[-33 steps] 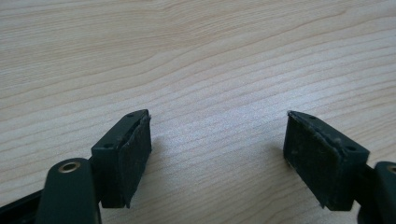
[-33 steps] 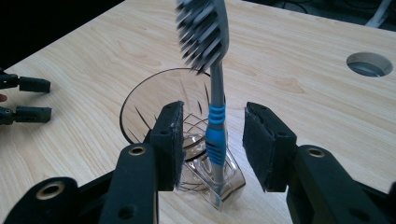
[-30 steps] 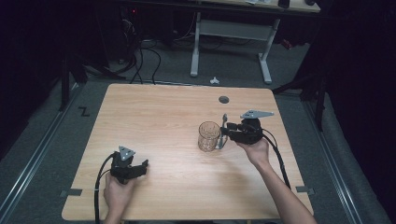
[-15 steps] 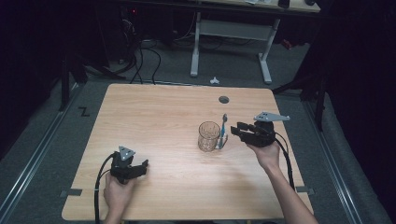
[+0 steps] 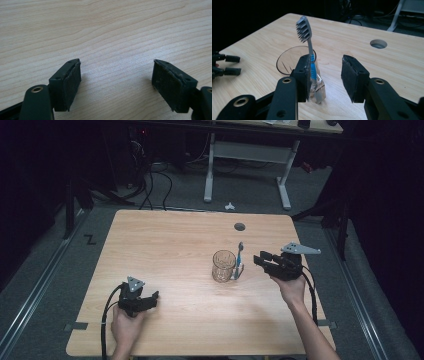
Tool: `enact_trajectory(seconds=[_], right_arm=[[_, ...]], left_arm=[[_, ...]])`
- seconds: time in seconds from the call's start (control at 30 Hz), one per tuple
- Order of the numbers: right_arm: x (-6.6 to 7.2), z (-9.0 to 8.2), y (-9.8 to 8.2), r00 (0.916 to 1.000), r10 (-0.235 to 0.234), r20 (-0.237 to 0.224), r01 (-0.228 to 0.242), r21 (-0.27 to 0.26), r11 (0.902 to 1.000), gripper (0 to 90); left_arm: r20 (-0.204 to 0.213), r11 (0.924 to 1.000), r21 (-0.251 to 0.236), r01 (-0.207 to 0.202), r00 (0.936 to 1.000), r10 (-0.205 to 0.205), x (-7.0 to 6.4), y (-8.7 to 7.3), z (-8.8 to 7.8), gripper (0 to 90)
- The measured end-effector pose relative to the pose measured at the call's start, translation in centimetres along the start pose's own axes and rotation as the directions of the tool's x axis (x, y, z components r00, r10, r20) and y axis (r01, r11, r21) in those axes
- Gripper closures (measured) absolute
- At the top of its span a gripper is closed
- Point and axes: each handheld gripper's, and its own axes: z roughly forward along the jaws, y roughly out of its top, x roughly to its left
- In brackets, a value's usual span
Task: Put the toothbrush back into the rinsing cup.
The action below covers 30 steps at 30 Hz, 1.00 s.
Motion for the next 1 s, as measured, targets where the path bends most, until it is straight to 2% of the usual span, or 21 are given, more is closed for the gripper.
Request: enact_trajectory(seconds=[0.37,0.67,1.0], right_arm=[[-0.8,-0.9,-1.2,0.9990,0.042,0.018,-0.042,-0.022,0.9989,59.8],[-1.2,-1.3,-2.0,0.9981,0.058,0.023,-0.057,-0.025,0.9980,60.3],[-1.4,-1.7,-2.1,0.9977,0.062,0.025,-0.061,-0.029,0.9977,60.5]], left_arm=[[0.000,1.0000,0.000,0.000,1.0000,0.000,0.0,0.0,0.0,23.9],[0.000,1.0000,0.000,0.000,1.0000,0.000,0.0,0.0,0.0,23.9],[0.000,1.0000,0.000,0.000,1.0000,0.000,0.0,0.0,0.0,23.9]])
